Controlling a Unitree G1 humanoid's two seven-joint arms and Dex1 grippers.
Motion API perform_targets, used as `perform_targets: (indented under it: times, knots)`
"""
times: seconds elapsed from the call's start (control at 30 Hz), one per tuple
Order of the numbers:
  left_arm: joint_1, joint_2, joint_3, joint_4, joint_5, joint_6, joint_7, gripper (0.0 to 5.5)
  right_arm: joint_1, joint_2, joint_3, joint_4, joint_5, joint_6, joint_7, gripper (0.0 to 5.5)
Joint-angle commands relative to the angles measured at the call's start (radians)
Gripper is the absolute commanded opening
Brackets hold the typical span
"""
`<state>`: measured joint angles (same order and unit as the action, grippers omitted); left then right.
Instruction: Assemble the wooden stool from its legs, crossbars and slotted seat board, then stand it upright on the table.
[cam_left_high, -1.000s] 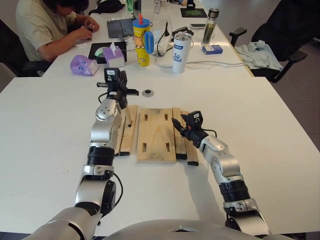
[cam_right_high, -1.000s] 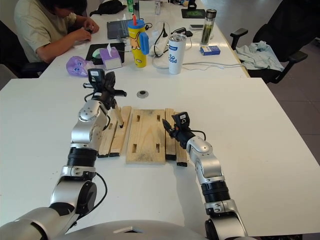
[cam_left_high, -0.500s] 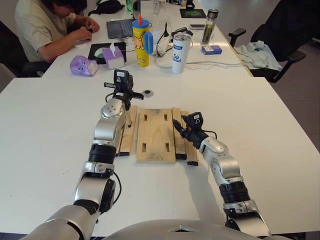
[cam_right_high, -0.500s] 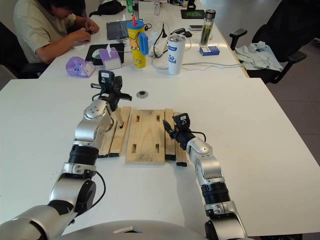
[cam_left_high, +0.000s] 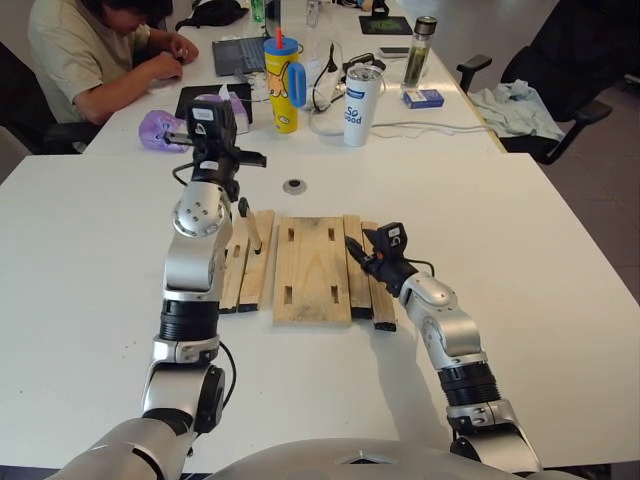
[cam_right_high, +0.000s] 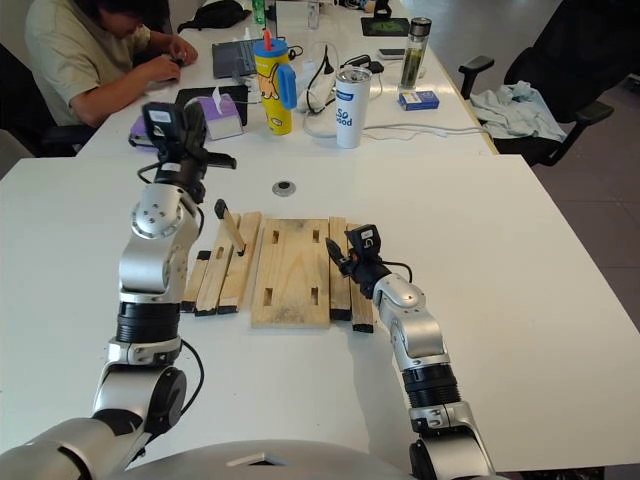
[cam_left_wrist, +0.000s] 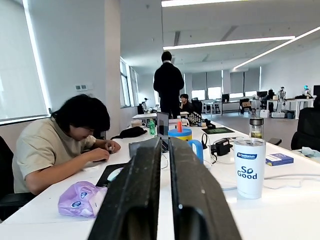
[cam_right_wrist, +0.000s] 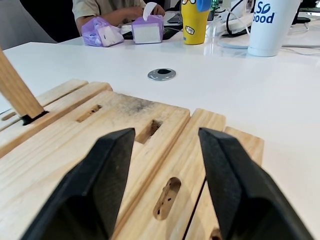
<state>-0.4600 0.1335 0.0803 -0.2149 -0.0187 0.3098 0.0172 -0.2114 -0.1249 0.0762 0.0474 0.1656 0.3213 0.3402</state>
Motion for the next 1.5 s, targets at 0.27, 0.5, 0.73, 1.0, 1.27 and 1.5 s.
perform_targets:
  times: [0.27,0.5,0.73,1.0,1.27,1.5]
  knots:
    - [0.403,-0.051,-0.158,-0.162,0.028,0.045,-0.03,2.06,0.001,-0.023,-0.011,-0.027,0.007,0.032,0.016,2.35]
    - [0.364,-0.078,-0.122,-0.028,0.045,0.035,0.019,3.14,-0.024,-0.032,-0.004,-0.012,0.005,0.04,0.045,2.35]
    - [0.326,-0.096,-0.122,0.059,0.036,0.022,0.008,3.34,-0.037,-0.031,-0.004,0.003,0.001,0.038,0.055,2.35]
    - [0.269,-0.085,-0.09,0.123,0.017,0.057,-0.011,2.27,-0.04,-0.029,-0.006,0.009,-0.002,0.035,0.052,2.35]
    - [0.23,-0.09,-0.077,0.097,0.004,0.138,-0.021,1.0,-0.04,-0.025,-0.005,0.008,-0.016,0.032,0.027,2.35]
    - [0.155,-0.067,-0.037,0.061,-0.035,0.195,-0.047,0.41,-0.08,-0.021,-0.045,0.052,-0.024,-0.017,-0.018,2.64]
